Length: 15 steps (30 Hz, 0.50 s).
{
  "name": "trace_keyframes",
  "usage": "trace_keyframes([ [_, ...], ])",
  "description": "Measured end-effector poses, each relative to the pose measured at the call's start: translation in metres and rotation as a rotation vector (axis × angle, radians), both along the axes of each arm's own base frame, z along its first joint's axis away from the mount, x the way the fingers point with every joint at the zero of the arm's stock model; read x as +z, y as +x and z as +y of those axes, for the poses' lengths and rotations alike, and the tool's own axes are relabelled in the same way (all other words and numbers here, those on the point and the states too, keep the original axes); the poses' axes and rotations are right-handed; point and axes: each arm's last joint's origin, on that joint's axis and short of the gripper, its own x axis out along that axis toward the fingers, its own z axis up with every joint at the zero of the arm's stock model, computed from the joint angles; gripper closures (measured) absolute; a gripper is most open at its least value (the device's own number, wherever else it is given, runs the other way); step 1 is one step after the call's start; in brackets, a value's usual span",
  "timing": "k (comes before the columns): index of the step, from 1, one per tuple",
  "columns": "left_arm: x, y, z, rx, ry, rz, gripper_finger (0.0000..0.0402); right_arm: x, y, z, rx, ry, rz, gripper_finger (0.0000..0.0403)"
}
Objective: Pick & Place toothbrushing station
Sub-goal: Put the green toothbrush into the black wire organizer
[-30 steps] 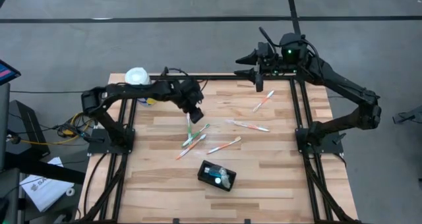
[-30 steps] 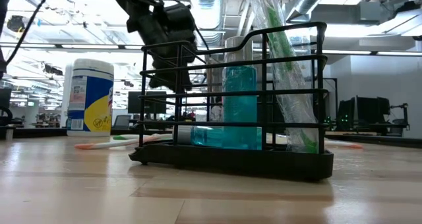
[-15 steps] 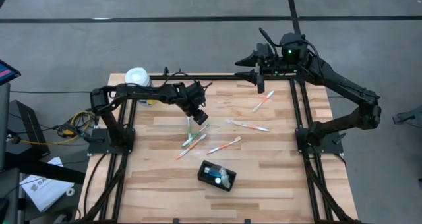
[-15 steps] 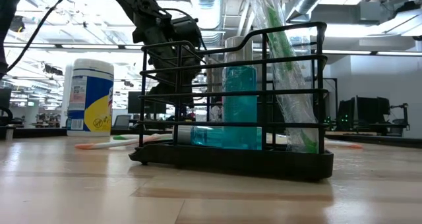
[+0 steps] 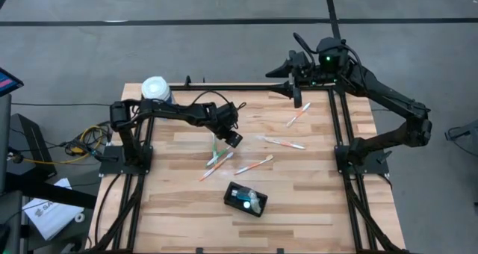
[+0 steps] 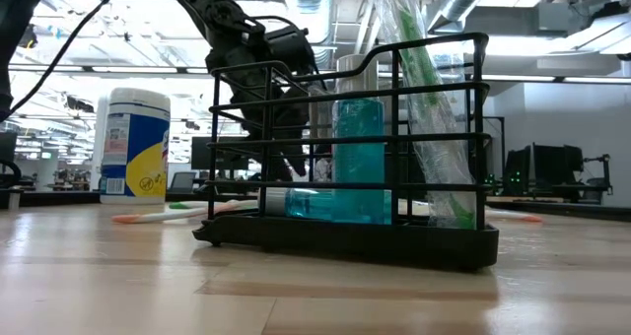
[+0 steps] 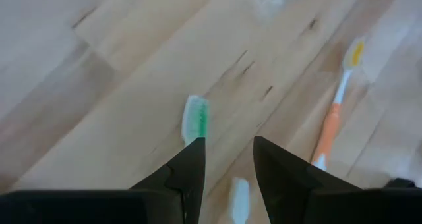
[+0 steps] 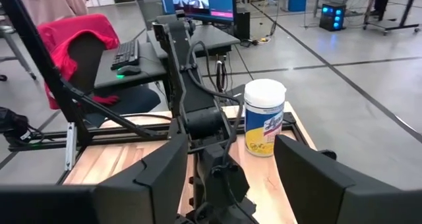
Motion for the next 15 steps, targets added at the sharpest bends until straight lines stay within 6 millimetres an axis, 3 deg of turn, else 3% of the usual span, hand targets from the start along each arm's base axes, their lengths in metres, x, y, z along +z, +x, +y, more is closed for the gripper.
trace_keyframes([
  [7,-0.002,0.001,0.002,0.032,0.012,0.002,0.0279,0.0,0.0,0.0,0.012,0.0,-0.002,0.0213],
  [15,-0.029,0.016,-0.004,0.005,-0.05,0.045,0.0279,0.0,0.0,0.0,0.011,0.001,-0.001,0.0228],
])
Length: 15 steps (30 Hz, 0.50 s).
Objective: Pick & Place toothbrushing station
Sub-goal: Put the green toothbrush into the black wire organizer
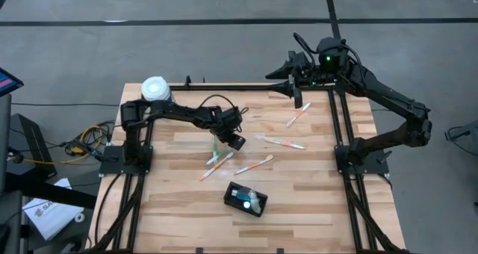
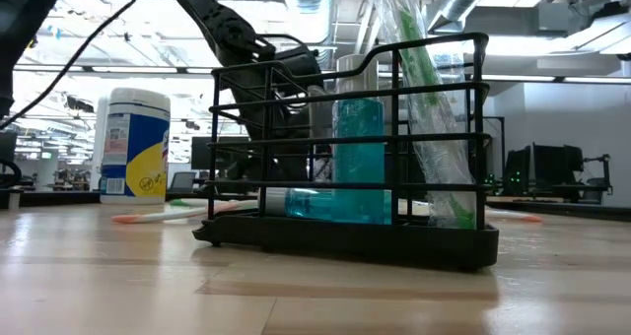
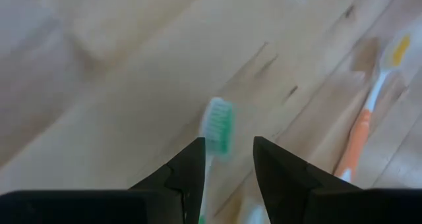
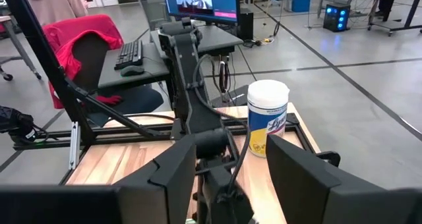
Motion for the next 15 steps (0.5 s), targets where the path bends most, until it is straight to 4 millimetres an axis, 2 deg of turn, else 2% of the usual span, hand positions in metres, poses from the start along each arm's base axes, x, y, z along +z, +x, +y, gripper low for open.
trace_keyframes([
  [7,-0.014,0.017,0.002,-0.015,-0.003,-0.009,0.0279,0.0,0.0,0.0,0.016,0.007,0.0,0.0232],
  [11,-0.024,0.02,0.003,-0.02,-0.002,0.004,0.0283,0.0,0.0,0.0,0.016,0.008,0.001,0.0232],
  [13,-0.027,0.02,0.004,-0.029,0.005,0.012,0.0302,0.0,0.0,0.0,0.015,0.008,0.001,0.0232],
  [15,-0.03,0.021,0.004,-0.041,0.015,0.019,0.034,0.0,-0.001,-0.001,0.009,0.008,0.001,0.0233],
])
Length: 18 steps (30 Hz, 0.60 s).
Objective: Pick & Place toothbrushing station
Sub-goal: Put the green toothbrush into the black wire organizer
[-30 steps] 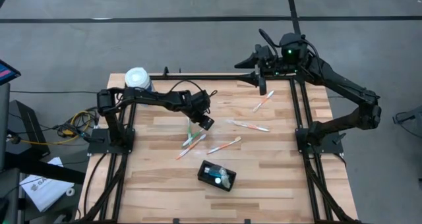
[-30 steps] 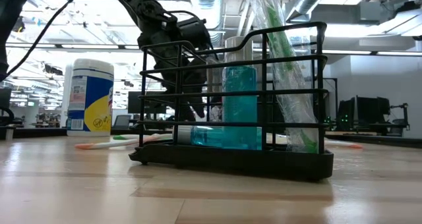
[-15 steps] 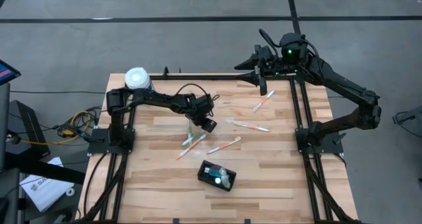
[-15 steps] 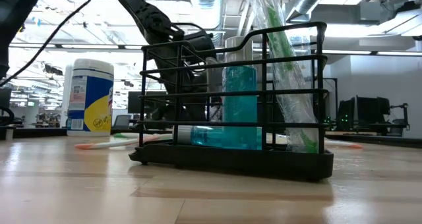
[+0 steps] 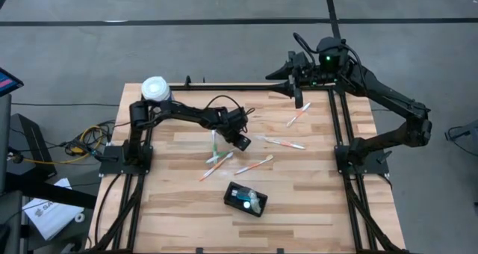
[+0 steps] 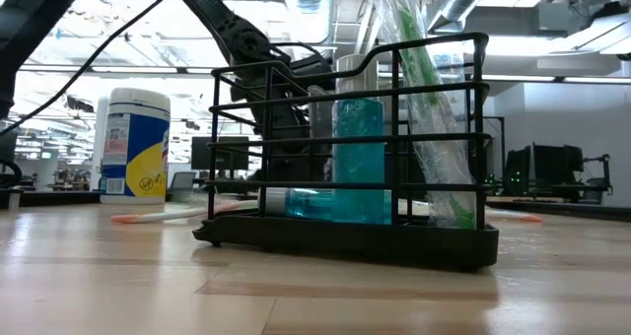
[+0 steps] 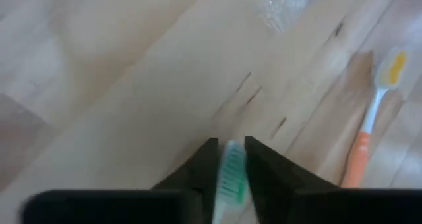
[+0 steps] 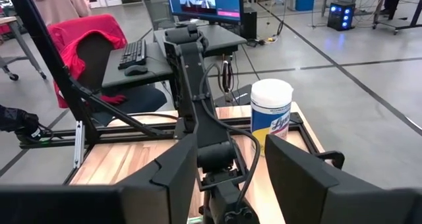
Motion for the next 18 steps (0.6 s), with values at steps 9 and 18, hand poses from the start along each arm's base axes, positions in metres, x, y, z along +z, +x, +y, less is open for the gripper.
trace_keyframes([
  [9,0.0,-0.001,0.006,-0.029,0.032,-0.017,0.0398,0.0,-0.005,-0.009,-0.037,0.0,0.0,0.0236],
  [18,0.071,-0.007,0.033,0.061,0.207,-0.271,0.0401,0.0,-0.006,-0.012,-0.039,-0.009,-0.004,0.0244],
])
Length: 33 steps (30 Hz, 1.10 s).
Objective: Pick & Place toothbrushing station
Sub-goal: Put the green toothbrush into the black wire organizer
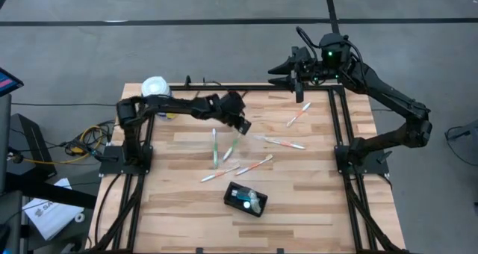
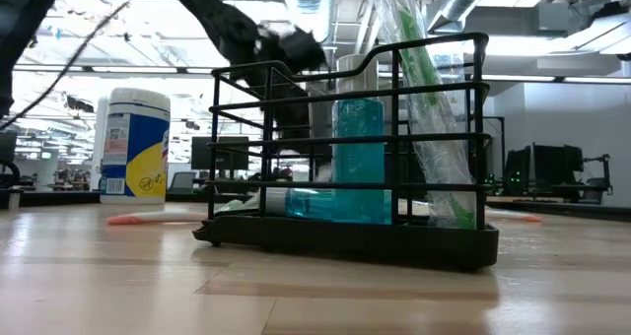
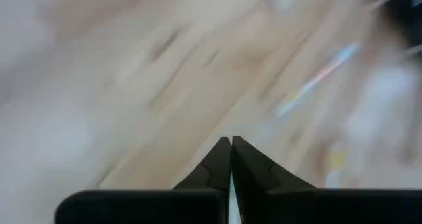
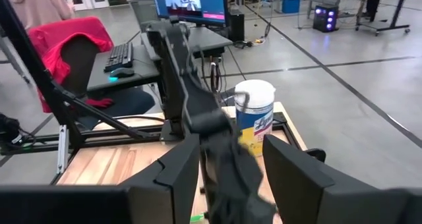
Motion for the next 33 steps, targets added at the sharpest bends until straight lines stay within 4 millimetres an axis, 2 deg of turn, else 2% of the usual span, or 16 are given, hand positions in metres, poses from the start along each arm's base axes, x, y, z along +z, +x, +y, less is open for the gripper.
trace_keyframes([
  [3,0.028,-0.005,0.0,0.015,0.093,-0.075,0.0401,0.0,0.0,0.0,0.016,-0.012,-0.003,0.0248],
  [8,0.09,-0.014,-0.005,0.101,0.308,-0.333,0.0401,0.001,-0.001,-0.003,0.005,-0.025,-0.014,0.0254],
  [10,0.107,-0.019,-0.014,0.124,0.407,-0.432,0.0401,0.002,-0.002,-0.005,-0.005,-0.028,-0.019,0.0256],
  [12,0.128,-0.024,-0.029,0.163,0.504,-0.56,0.0401,0.003,-0.003,-0.008,-0.015,-0.035,-0.03,0.0257],
  [15,0.15,-0.038,-0.053,0.255,0.619,-0.663,0.0401,0.006,-0.004,-0.01,-0.025,-0.043,-0.057,0.0259],
  [21,0.171,-0.062,-0.11,0.293,0.829,-0.668,0.0401,0.011,-0.003,-0.009,-0.027,0.029,-0.102,0.0259],
  [23,0.17,-0.066,-0.129,0.283,0.873,-0.635,0.0401,0.011,-0.002,-0.007,-0.021,0.041,-0.104,0.0258],
  [26,0.159,-0.07,-0.155,0.245,0.917,-0.567,0.0401,0.012,0.001,-0.002,0.0,0.074,-0.117,0.0258],
  [33,0.131,-0.087,-0.209,0.189,0.877,-0.603,0.0401,0.014,0.01,0.016,0.063,0.109,-0.128,0.0268],
])
